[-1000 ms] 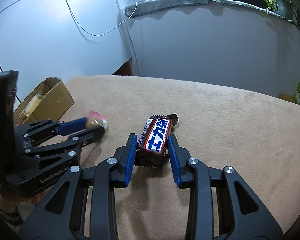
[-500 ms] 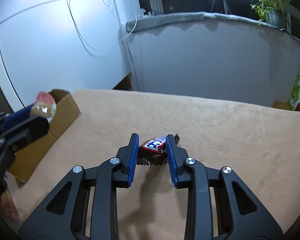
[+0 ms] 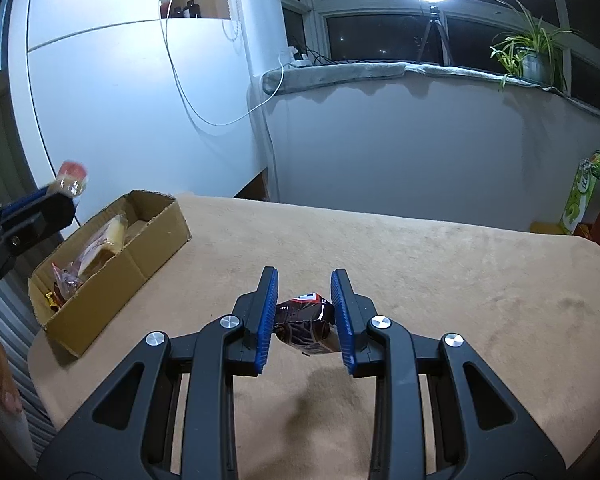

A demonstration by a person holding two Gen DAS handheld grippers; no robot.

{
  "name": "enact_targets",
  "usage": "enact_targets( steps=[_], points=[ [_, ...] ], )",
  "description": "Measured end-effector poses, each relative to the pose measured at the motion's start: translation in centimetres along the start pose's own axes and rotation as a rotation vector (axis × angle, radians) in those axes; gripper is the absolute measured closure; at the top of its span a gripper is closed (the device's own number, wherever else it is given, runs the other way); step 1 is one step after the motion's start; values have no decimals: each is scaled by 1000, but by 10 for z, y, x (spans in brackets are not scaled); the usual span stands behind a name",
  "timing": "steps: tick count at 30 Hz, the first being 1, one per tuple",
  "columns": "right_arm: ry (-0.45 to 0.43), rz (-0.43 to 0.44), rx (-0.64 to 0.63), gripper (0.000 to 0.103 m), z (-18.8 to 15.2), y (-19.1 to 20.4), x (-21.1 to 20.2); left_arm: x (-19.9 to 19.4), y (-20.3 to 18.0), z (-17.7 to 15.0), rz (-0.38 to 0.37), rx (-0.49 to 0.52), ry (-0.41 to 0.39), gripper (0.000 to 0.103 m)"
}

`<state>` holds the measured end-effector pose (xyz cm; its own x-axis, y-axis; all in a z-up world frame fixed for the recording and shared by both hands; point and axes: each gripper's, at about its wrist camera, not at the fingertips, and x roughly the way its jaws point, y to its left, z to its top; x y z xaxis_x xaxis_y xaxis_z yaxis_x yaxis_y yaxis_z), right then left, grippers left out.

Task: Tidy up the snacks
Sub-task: 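Carry both held snacks into the cardboard box and open both grippers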

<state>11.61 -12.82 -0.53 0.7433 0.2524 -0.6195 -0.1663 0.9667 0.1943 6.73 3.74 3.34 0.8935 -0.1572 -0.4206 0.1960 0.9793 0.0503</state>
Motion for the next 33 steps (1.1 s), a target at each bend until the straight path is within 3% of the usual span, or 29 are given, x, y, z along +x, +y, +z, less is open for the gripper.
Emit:
enact_targets(
  steps=[9, 16, 27, 33],
  points=[
    [-55, -3, 0, 74, 13, -2, -36, -16, 32, -10, 45, -59, 2, 73],
    [-110, 16, -79, 74, 42, 31, -53, -29, 54, -12, 78, -95, -14, 73],
    [-124, 180, -225, 74, 70, 134, -29, -50, 134, -35, 224, -195, 0, 73],
    [-103, 295, -305, 74, 75, 203, -2, -51, 164, -51, 263, -236, 29, 73]
  ],
)
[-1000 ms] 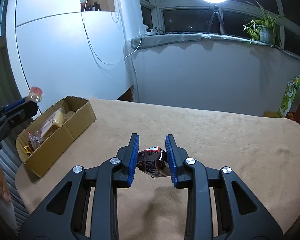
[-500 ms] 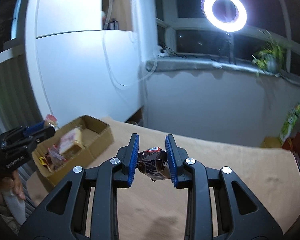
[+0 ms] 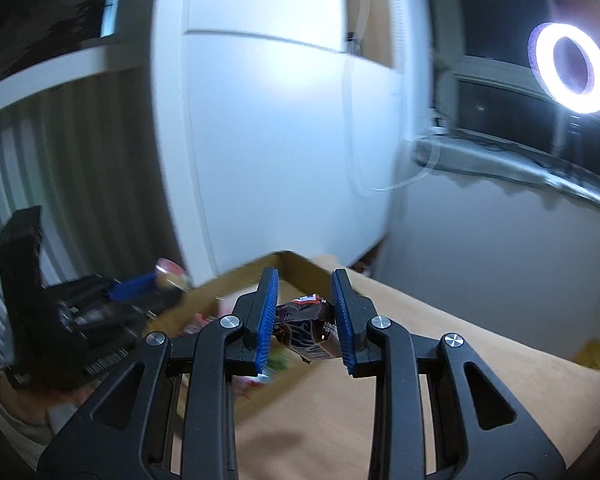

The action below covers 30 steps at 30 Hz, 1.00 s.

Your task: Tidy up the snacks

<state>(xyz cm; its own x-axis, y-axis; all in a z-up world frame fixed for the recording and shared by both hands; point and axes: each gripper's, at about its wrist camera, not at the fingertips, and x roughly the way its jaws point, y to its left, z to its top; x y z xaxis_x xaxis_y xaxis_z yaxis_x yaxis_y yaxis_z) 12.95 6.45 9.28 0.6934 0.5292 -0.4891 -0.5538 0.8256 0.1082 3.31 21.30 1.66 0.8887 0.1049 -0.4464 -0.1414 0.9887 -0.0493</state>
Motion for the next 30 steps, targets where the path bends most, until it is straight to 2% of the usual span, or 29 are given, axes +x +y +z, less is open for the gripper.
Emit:
enact_targets(
  steps=[4, 6, 7, 8, 9, 10, 14, 17, 20, 24, 28, 30],
  points=[
    [40, 99, -10, 74, 0, 26, 44, 15, 10, -12, -6, -11, 52, 71],
    [93, 115, -22, 63, -6, 32, 62, 26, 10, -22, -8, 4, 114, 65],
    [103, 101, -22, 61, -10, 33, 67, 30, 11, -26, 3, 8, 134, 55],
    [93, 97, -10, 52, -14, 31, 66, 30, 12, -31, 18, 8, 139, 39],
    [84, 96, 5, 42, -18, 28, 64, 27, 14, -33, 23, 4, 131, 33],
    [77, 84, 15, 40, -21, 26, 62, 24, 17, -35, 29, -2, 119, 24],
    [56, 50, 38, 37, -28, 15, 48, 18, 23, -37, 59, -11, 109, 23],
    [13, 8, 54, 14, -34, 11, 30, 12, 20, -33, 69, -14, 98, 23],
    [-17, -25, 49, 1, -40, 10, 17, 8, 13, -25, 73, 2, 71, 22],
    [-20, -102, 37, 0, -50, 7, 4, -2, 2, -17, 78, 33, 37, 15],
    [-21, -190, 85, 0, -66, -7, -16, -11, -8, -11, 73, 45, 16, 0],
    [-25, -226, 111, 0, -72, -15, -26, -14, -14, -10, 70, 52, 12, 1]
  ],
)
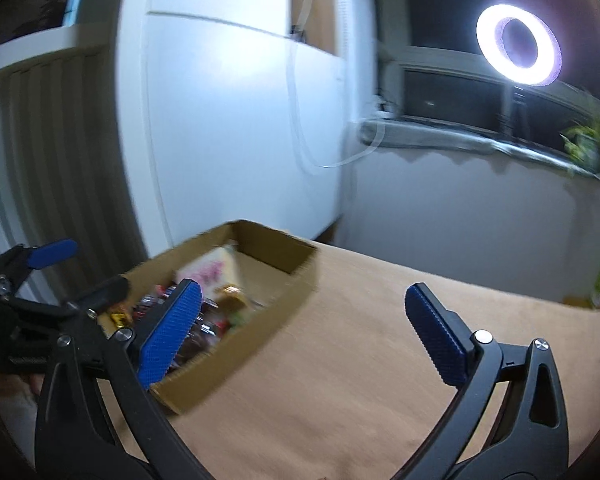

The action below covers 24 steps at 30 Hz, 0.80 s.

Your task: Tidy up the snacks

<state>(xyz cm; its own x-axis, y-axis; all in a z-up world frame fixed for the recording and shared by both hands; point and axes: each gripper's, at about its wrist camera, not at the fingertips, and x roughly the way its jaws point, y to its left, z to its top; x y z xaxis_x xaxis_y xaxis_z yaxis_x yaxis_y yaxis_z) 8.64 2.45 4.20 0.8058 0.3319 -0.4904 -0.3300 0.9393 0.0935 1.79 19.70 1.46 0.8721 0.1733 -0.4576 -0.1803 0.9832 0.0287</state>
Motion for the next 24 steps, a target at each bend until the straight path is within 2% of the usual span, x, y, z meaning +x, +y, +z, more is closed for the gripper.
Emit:
enact_targets(
  steps=[4, 9, 24],
  points=[
    [4, -74, 41, 0, -17, -25, -20, -1, -15, 2, -15, 14, 7, 1],
    [9, -134, 85, 0, -38, -52, -43, -3, -42, -1, -70, 39, 22, 0],
    [-21, -234, 179, 0, -69, -113, -96, -11, -118, -18, -174, 82, 55, 1]
  ],
)
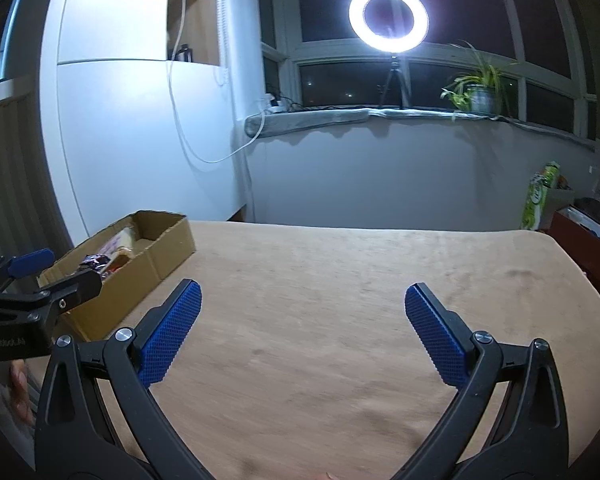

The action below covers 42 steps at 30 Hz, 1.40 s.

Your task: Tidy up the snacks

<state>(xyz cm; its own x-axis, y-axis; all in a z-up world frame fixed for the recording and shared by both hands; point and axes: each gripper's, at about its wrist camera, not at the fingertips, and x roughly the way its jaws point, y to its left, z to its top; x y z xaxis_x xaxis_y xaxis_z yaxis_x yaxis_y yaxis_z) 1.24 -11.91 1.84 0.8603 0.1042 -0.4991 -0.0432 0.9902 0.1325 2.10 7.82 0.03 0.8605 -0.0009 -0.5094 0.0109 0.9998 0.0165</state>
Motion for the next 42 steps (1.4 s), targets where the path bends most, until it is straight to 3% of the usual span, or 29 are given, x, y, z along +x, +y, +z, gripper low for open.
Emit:
enact_targets(
  steps=[13, 42],
  points=[
    [-19, -115, 51, 0, -6, -44, -27, 6, -53, -11, -69, 29, 24, 1],
    [-12, -67, 3, 0, -5, -14, -27, -9, -44, -17, -16, 14, 9, 1]
  ],
)
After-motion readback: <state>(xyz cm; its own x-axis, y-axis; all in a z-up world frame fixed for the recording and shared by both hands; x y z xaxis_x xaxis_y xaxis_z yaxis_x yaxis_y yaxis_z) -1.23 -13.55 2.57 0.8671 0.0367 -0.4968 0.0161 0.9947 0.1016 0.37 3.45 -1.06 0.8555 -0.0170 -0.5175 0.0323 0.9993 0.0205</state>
